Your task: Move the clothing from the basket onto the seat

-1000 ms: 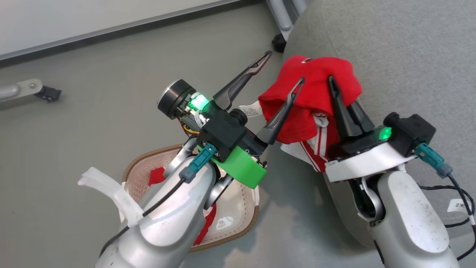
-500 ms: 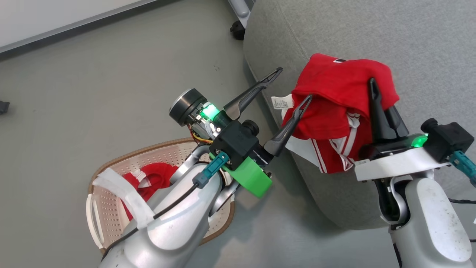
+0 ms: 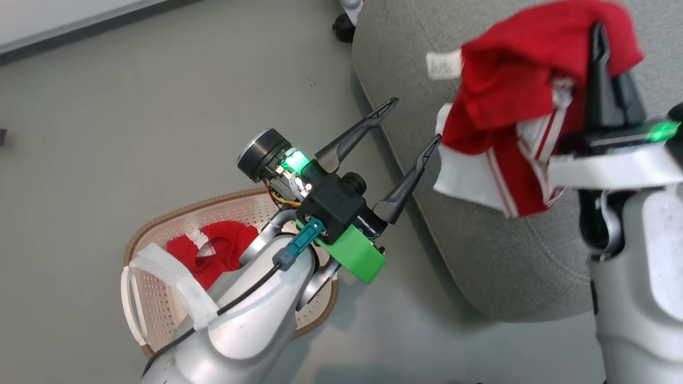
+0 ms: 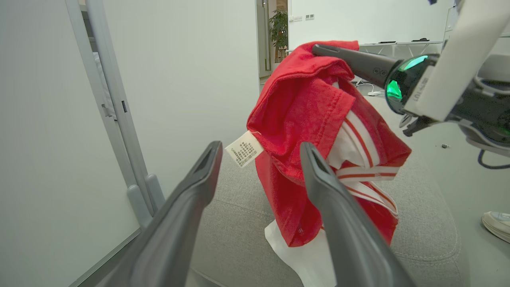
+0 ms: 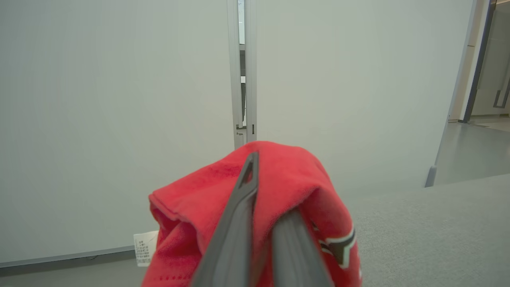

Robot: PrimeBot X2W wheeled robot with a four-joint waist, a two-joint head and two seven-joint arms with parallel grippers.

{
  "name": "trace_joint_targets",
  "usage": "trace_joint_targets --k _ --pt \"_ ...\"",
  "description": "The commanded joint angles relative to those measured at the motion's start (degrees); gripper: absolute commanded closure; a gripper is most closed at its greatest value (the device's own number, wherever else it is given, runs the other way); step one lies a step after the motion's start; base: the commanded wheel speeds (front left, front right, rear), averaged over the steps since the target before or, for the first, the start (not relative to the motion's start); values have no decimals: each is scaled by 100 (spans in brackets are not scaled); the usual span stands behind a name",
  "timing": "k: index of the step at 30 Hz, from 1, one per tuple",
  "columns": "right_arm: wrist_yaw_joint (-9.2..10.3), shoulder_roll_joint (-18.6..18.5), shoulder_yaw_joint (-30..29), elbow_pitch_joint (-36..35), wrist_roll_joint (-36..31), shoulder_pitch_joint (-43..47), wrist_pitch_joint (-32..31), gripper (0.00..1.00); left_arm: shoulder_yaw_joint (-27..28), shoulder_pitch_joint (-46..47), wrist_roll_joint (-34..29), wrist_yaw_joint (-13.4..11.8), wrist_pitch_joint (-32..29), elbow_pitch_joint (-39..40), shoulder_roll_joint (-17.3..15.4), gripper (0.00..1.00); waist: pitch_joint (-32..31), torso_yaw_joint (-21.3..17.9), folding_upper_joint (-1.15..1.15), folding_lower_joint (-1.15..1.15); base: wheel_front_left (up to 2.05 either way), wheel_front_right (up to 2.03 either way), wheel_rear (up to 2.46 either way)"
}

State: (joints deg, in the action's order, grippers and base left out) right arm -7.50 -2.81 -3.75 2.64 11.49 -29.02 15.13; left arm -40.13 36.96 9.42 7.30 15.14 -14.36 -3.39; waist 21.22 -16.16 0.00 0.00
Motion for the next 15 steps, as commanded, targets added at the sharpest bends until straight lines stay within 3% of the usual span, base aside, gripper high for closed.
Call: trace_joint_targets --k 1,7,15 --pt "2 -18 -92 -62 -99 -252 4 100 17 49 -69 24 1 10 -33 0 195 52 0 0 0 0 0" --pt "2 -310 -593 -200 -385 -1211 3 100 30 248 -131 25 1 21 -42 0 720 185 0 0 0 0 0" --pt "2 -1015 -1179 49 -493 -2478 4 100 -60 499 -179 24 1 14 -129 0 1350 276 0 0 0 0 0"
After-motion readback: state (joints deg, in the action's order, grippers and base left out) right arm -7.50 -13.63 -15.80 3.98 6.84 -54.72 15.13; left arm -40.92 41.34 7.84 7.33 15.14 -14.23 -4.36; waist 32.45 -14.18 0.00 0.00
